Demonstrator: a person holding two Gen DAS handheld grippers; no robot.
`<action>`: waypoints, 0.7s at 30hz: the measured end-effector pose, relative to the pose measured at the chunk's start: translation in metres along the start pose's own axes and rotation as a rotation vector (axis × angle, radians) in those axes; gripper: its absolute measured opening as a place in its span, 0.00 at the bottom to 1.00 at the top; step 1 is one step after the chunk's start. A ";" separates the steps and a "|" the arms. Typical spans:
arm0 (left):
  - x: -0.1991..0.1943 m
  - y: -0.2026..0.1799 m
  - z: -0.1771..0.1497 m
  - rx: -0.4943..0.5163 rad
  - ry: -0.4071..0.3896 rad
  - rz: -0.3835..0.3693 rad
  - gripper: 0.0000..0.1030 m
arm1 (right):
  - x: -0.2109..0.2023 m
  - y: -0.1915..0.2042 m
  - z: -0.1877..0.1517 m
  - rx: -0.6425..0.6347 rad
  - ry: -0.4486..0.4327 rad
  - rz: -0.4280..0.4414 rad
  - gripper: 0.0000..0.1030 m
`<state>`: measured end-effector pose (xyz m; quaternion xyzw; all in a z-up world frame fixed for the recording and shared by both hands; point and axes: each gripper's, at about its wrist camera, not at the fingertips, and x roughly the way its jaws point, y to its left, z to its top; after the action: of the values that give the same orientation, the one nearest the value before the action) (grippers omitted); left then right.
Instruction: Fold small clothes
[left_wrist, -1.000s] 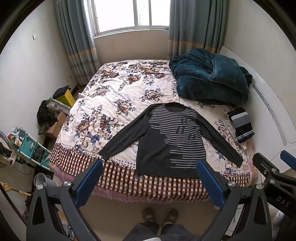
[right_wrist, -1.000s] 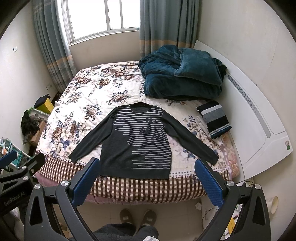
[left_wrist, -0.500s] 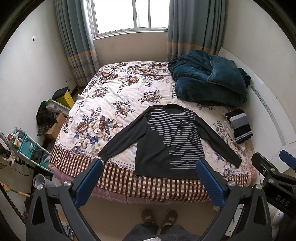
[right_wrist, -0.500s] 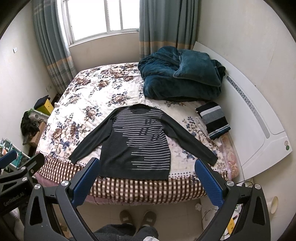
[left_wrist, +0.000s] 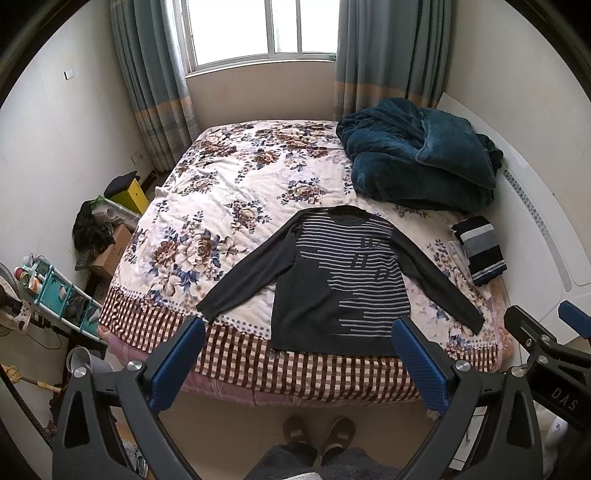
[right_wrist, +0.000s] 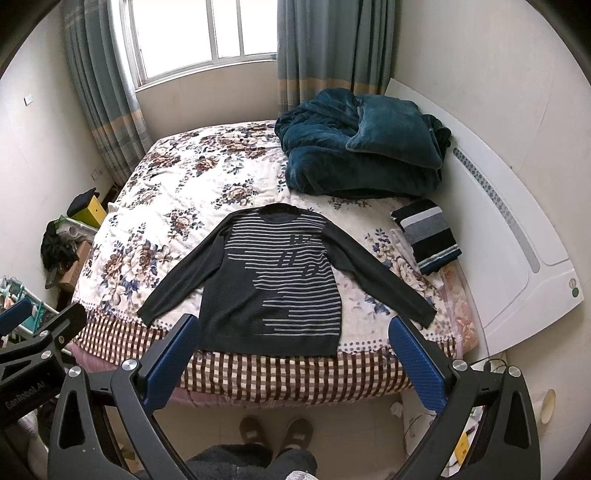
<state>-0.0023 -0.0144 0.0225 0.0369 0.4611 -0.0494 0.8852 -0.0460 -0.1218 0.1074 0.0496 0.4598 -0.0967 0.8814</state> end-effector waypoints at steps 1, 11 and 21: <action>0.001 0.000 0.000 0.001 0.001 -0.001 1.00 | 0.004 0.000 -0.001 0.003 0.003 -0.001 1.00; 0.089 0.003 0.026 0.018 0.013 0.027 1.00 | 0.099 -0.043 0.015 0.215 0.071 -0.053 1.00; 0.249 -0.070 0.063 0.078 0.155 0.063 1.00 | 0.295 -0.193 -0.008 0.547 0.239 -0.126 1.00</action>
<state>0.1827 -0.1040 -0.1471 0.0896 0.5246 -0.0367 0.8458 0.0706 -0.3460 -0.1389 0.2675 0.5191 -0.2651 0.7672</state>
